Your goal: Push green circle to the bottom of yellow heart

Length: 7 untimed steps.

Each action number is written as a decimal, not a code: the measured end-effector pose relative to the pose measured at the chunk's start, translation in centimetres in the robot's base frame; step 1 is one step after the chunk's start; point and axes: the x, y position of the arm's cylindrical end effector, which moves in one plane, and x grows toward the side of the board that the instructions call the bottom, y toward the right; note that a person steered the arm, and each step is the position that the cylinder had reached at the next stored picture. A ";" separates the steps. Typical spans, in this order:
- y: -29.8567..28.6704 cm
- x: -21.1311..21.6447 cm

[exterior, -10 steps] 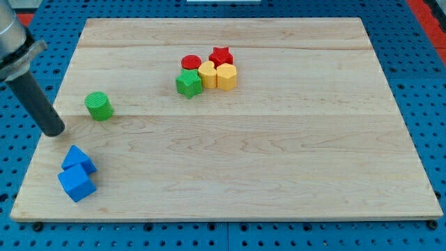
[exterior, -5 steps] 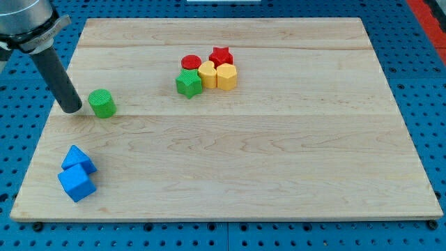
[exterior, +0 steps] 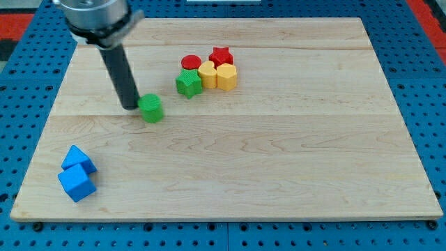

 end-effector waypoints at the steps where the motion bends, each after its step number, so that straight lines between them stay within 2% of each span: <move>1: 2.5 3.2; 4: 11.8 3.5; 5: 12.4 3.1; 7: 12.3 -0.7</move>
